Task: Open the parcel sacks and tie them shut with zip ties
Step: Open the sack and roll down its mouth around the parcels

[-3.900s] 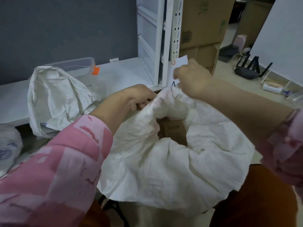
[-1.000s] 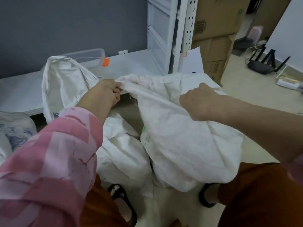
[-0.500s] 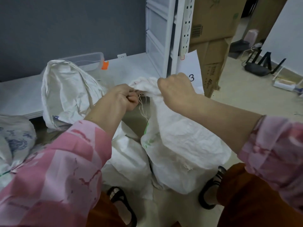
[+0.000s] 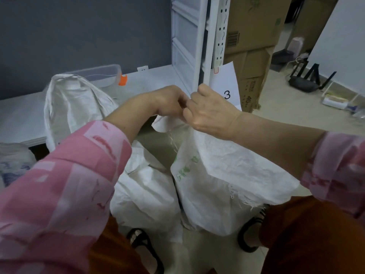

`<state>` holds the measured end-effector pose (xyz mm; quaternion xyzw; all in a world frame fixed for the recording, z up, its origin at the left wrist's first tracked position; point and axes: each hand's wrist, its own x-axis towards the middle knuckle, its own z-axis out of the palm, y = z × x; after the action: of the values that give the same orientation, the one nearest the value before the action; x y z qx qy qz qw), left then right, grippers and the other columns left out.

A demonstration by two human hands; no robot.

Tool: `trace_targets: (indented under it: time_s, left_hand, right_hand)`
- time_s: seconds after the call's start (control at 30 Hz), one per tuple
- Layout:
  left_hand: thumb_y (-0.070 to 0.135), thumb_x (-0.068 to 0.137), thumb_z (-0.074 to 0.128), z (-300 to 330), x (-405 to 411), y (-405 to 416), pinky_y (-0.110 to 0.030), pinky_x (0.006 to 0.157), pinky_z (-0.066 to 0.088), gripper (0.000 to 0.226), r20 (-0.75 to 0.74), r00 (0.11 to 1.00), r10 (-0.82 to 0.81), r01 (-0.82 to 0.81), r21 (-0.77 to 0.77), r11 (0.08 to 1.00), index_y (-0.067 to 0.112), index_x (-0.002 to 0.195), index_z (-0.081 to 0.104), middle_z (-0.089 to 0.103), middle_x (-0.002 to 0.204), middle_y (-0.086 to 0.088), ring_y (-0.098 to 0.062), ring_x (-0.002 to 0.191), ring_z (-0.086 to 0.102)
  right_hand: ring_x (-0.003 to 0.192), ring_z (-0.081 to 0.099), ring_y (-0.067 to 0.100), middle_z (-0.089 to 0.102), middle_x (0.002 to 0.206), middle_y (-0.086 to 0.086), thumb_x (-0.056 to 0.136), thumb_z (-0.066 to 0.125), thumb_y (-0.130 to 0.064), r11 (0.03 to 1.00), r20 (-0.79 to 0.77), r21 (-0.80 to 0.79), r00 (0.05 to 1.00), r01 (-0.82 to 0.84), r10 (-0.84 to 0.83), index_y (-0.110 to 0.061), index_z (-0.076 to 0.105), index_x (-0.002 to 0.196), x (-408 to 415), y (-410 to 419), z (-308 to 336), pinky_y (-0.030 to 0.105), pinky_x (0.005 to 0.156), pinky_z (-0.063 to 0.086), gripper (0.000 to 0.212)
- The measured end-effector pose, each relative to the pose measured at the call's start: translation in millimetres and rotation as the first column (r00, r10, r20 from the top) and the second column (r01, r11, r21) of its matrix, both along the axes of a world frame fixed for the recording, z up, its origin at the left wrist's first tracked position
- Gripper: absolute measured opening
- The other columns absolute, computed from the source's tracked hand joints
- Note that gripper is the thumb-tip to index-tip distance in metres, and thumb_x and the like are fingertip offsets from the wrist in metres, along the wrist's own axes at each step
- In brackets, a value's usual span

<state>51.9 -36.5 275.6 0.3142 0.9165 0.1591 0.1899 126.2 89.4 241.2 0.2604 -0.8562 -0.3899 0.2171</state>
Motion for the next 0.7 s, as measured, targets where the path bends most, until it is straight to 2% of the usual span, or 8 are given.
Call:
trace_targets:
  time_s: [0.1, 0.17, 0.2, 0.23, 0.37, 0.47, 0.6, 0.7]
  left_hand:
    - [0.016, 0.075, 0.065, -14.4, 0.1, 10.4, -0.024, 0.059, 0.041, 0.004, -0.3, 0.952, 0.065, -0.042, 0.082, 0.996, 0.017, 0.078, 0.068, 0.063, 0.076, 0.003, -0.016, 0.074, 0.056]
    - [0.019, 0.075, 0.063, -23.4, 0.7, 8.7, -0.028, 0.06, 0.035, 0.002, -0.474, 0.88, 0.033, -0.008, 0.053, 0.999, 0.019, 0.073, 0.063, 0.059, 0.07, 0.004, -0.019, 0.072, 0.051]
    - [0.019, 0.076, 0.062, -28.8, 1.0, 5.9, -0.029, 0.061, 0.034, 0.005, -0.53, 0.848, 0.026, 0.006, 0.058, 0.998, 0.02, 0.071, 0.059, 0.056, 0.067, 0.005, -0.019, 0.071, 0.049]
    - [0.018, 0.077, 0.061, -33.7, 0.6, 3.0, -0.029, 0.063, 0.034, 0.005, -0.563, 0.826, 0.029, 0.023, 0.085, 0.996, 0.019, 0.072, 0.059, 0.056, 0.068, 0.005, -0.02, 0.072, 0.05]
    - [0.014, 0.074, 0.066, -47.0, 0.2, -4.6, -0.034, 0.066, 0.044, 0.009, -0.608, 0.793, 0.041, 0.096, 0.191, 0.977, 0.012, 0.081, 0.062, 0.065, 0.081, -0.003, -0.025, 0.075, 0.057]
    - [0.01, 0.07, 0.066, -55.4, 0.8, -9.1, -0.032, 0.062, 0.042, 0.01, -0.627, 0.776, 0.071, 0.109, 0.244, 0.964, 0.01, 0.078, 0.059, 0.063, 0.078, -0.005, -0.027, 0.072, 0.057]
    - [0.009, 0.07, 0.065, -58.8, -0.9, -14.8, -0.04, 0.063, 0.047, 0.011, -0.619, 0.779, 0.102, 0.104, 0.288, 0.952, 0.009, 0.079, 0.058, 0.063, 0.077, -0.005, -0.028, 0.071, 0.057]
    - [0.009, 0.071, 0.064, -58.7, 0.0, -14.1, -0.037, 0.061, 0.046, 0.01, -0.622, 0.774, 0.119, 0.108, 0.315, 0.943, 0.009, 0.078, 0.056, 0.059, 0.073, -0.003, -0.027, 0.069, 0.056]
  right_hand:
    - [0.074, 0.058, 0.023, 0.062, 0.075, 0.003, 0.082, 0.06, -0.012, 0.88, 0.297, -0.42, 0.95, 0.221, -0.096, -0.014, 0.064, 0.079, 0.1, 2.3, 8.6, 0.035, 0.076, 0.037, 0.006]
    - [0.081, 0.061, 0.016, 0.067, 0.083, 0.0, 0.077, 0.072, -0.028, 0.432, 0.596, -0.734, 0.802, 0.525, 0.04, -0.015, 0.071, 0.083, -1.6, 12.1, 31.2, 0.032, 0.076, 0.046, 0.014]
    - [0.078, 0.061, 0.011, 0.067, 0.082, -0.001, 0.07, 0.079, -0.032, 0.225, 0.607, -0.788, 0.786, 0.574, 0.12, -0.014, 0.072, 0.084, -6.3, 21.2, 37.3, 0.028, 0.072, 0.048, 0.024]
    - [0.076, 0.058, 0.01, 0.065, 0.081, -0.003, 0.066, 0.083, -0.035, 0.132, 0.599, -0.8, 0.792, 0.586, 0.115, -0.011, 0.072, 0.09, -10.9, 29.6, 41.6, 0.025, 0.067, 0.047, 0.035]
    - [0.069, 0.053, 0.017, 0.067, 0.092, 0.008, 0.071, 0.081, -0.034, 0.27, 0.821, -0.541, 0.57, 0.796, -0.036, -0.001, 0.069, 0.097, -13.7, 36.9, 26.5, 0.02, 0.05, 0.038, 0.043]
    - [0.067, 0.05, 0.016, 0.063, 0.083, 0.009, 0.074, 0.077, -0.034, 0.257, 0.829, -0.543, 0.56, 0.8, 0.007, -0.004, 0.064, 0.077, -16.4, 26.5, 10.5, 0.021, 0.053, 0.037, 0.034]
    - [0.07, 0.051, 0.016, 0.056, 0.082, 0.004, 0.065, 0.076, -0.058, 0.184, 0.858, -0.511, 0.512, 0.84, 0.045, -0.002, 0.065, 0.081, -19.6, 22.4, 17.8, 0.028, 0.06, 0.038, 0.059]
    - [0.05, 0.038, 0.016, 0.041, 0.059, 0.0, 0.071, 0.078, -0.04, 0.343, 0.836, -0.481, 0.54, 0.807, -0.098, -0.011, 0.04, 0.059, -18.7, 16.7, 7.0, 0.025, 0.049, 0.03, 0.049]
